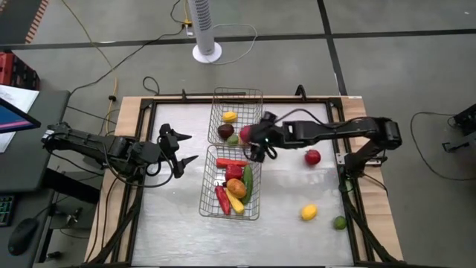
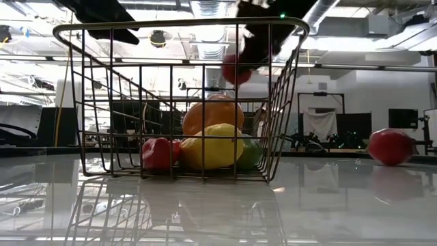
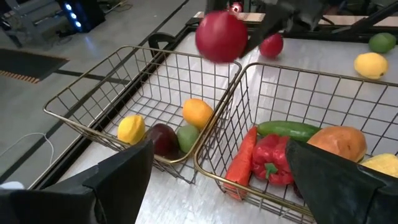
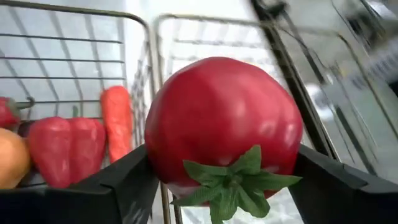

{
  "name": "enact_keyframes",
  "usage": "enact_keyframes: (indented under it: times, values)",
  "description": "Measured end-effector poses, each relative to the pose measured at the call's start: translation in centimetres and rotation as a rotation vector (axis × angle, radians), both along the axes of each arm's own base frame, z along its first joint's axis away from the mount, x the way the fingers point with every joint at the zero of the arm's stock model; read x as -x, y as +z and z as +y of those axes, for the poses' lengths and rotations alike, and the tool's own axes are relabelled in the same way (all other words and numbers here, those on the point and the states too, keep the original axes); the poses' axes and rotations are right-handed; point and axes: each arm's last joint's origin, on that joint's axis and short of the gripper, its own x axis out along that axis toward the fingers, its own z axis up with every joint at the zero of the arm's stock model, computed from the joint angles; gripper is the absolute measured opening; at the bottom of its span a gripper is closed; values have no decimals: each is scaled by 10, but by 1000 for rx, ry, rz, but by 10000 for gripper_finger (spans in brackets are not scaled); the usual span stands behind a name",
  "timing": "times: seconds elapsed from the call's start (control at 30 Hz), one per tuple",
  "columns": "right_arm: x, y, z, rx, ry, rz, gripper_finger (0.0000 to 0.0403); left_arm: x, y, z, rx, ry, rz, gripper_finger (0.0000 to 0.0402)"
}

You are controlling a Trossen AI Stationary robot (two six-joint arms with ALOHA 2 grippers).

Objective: Sort produce into baskets
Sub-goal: Put the bottom red tomato in the top wire basket, then put the red tomato in the top wire basket

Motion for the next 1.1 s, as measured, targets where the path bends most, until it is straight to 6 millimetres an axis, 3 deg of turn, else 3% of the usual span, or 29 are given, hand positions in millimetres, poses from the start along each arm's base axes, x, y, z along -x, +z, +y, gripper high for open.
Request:
enact_keyframes:
  times: [0.17, 0.27, 0.4, 0.53, 0.77, 0.93, 1.1]
  values:
    - [-13, -15, -19, 23, 71, 36, 372, 0, 0, 0, -9, -4, 4, 352]
    - [-6, -16, -31, -8, 18, 113, 394, 0, 0, 0, -21, -10, 11, 352]
    - [12, -8, -38, -96, -83, 255, 384, 0, 0, 0, -37, -16, 19, 352]
    - [40, -4, -28, -239, -151, 460, 381, 0, 0, 0, -55, -15, 25, 352]
    - [88, -48, 10, -508, -253, 932, 391, 1, 0, 1, -82, -11, 36, 352]
    - [106, -75, 28, -517, -285, 1070, 399, 1, 0, 1, -75, -8, 33, 352]
    - [125, -99, 26, -494, -336, 1159, 398, 1, 0, 1, -70, -9, 32, 352]
